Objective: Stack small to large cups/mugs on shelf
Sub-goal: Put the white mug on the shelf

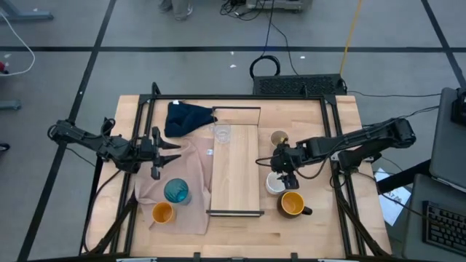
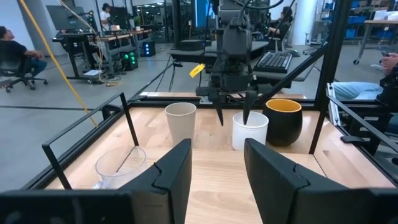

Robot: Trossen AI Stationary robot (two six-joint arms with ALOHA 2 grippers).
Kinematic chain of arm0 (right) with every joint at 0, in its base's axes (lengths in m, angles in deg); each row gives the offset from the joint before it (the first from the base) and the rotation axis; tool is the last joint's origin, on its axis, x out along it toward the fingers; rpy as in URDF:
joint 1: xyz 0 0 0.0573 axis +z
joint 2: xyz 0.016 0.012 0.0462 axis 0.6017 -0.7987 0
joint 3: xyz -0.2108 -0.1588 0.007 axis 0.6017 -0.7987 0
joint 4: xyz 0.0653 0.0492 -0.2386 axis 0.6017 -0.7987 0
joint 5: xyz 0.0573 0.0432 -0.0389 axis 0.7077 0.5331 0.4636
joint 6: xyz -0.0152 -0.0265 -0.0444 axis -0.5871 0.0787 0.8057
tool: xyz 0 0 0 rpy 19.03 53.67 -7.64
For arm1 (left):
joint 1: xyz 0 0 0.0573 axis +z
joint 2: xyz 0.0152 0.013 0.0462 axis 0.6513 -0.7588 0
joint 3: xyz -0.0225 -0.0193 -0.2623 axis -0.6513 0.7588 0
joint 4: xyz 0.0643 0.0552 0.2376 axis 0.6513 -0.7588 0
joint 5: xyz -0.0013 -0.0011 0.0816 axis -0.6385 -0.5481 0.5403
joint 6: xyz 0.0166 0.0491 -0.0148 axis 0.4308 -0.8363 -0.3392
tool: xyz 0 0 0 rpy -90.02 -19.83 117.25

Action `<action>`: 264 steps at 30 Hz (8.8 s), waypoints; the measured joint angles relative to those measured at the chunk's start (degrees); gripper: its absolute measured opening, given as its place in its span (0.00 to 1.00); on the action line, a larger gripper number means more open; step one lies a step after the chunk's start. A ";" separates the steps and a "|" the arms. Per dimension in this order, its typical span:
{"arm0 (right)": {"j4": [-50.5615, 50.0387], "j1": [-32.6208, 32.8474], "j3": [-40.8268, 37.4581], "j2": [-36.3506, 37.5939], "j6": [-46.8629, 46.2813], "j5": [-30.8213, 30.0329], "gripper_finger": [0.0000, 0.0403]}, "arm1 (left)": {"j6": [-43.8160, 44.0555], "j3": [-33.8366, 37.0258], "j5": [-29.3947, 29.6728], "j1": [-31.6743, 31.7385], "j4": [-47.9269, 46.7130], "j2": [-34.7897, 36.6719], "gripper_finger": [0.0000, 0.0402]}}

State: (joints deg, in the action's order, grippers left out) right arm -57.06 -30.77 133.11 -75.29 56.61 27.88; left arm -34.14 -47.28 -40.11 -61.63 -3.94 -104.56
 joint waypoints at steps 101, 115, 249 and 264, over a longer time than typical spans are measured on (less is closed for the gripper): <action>-15.31 -0.66 15.06 3.29 -6.19 -4.81 0.00 | 1.18 0.02 1.06 0.00 -2.91 0.00 0.37; -20.37 -6.86 27.56 2.81 -2.36 -5.07 0.00 | 1.59 0.02 1.06 0.02 -2.47 0.00 0.37; 83.72 0.89 16.90 -23.98 56.17 -63.24 0.00 | -16.16 -24.70 45.95 2.71 54.39 -66.03 0.37; 87.01 0.61 17.27 -25.27 60.24 -63.11 0.00 | -15.39 -28.26 49.15 3.41 46.81 -66.05 0.37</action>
State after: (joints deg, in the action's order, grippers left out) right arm 29.96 -30.16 150.37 -100.56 116.85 -35.23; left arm -49.53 -75.54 9.05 -58.23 42.86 -170.61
